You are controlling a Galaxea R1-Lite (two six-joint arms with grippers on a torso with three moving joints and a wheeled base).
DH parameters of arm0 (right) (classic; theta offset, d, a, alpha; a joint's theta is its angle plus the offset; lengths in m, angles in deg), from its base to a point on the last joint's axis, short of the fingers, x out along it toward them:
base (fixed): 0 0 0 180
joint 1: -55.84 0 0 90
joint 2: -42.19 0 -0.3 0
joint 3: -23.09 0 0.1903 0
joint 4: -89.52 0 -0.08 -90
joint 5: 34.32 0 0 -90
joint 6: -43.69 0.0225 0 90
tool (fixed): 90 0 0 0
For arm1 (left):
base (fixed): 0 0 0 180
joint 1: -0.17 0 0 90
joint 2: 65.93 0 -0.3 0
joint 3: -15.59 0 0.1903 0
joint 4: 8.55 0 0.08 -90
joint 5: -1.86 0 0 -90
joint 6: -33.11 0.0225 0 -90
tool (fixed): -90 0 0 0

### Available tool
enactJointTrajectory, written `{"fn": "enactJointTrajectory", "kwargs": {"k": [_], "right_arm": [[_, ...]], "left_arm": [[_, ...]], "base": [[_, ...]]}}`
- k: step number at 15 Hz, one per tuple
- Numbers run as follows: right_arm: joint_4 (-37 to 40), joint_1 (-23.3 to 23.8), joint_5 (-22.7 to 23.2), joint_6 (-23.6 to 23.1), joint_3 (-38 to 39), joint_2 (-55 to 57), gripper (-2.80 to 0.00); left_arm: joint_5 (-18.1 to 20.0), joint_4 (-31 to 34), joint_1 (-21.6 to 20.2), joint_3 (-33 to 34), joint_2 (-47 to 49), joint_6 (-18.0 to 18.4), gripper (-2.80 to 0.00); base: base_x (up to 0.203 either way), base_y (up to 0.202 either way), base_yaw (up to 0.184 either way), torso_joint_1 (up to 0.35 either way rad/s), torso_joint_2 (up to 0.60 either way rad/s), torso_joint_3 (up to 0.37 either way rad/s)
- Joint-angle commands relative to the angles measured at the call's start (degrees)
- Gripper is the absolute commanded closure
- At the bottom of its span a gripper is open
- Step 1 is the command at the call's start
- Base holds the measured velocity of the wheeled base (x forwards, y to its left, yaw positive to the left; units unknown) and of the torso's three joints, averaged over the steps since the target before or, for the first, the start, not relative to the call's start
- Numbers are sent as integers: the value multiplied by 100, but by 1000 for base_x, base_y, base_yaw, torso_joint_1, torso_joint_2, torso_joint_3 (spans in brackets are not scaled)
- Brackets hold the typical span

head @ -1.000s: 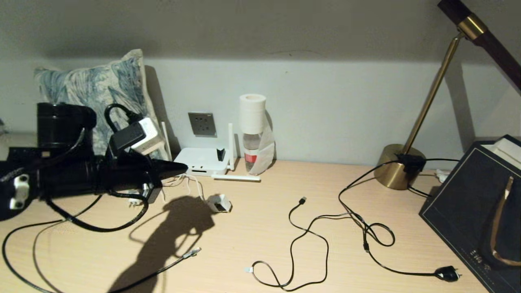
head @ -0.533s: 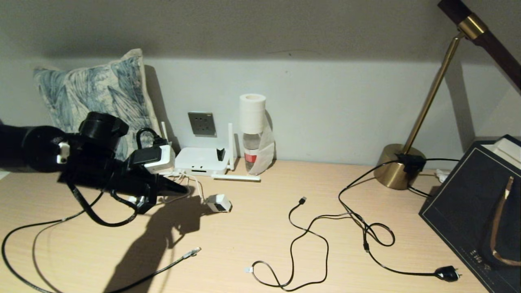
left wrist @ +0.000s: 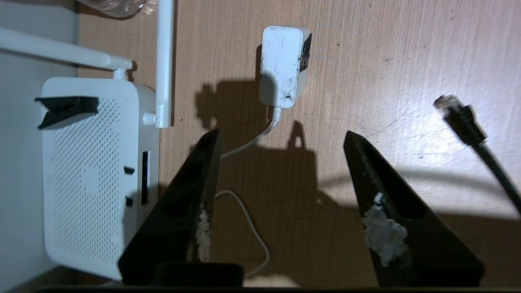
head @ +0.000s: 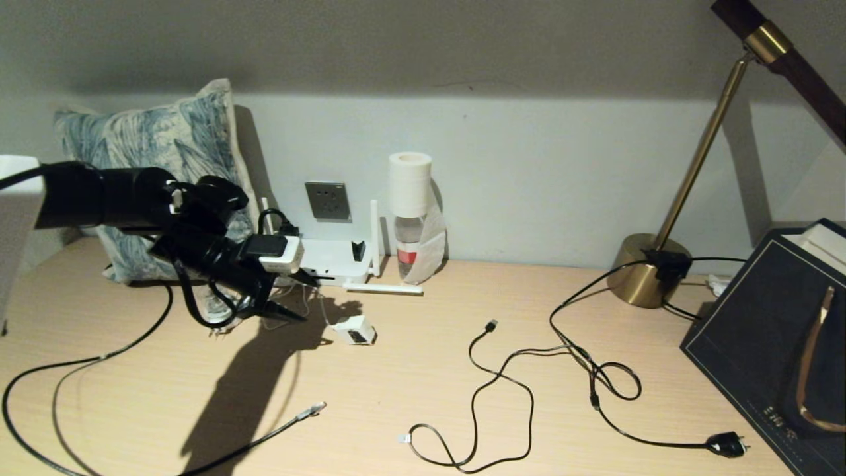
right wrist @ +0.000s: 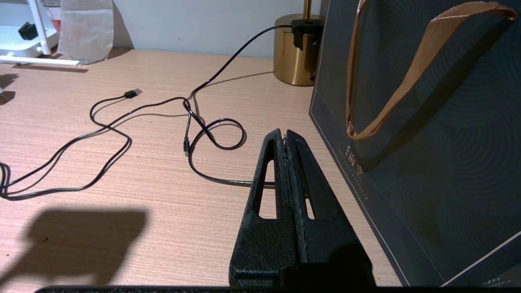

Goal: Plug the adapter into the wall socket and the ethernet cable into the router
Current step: Pick up plug

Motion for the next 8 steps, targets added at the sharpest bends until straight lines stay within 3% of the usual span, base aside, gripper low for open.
{"fn": "enactJointTrajectory", "kwargs": {"k": [1,8], "right_arm": [[-6,-1,1,0,149,0,0],[-6,-1,1,0,149,0,0]], "left_arm": [[-34,250,115,-500,665,254,-280],[-48,3,301,-503,650,80,-280]], "base": [[0,0,0,0,0,0],[0,0,0,0,0,0]]}}
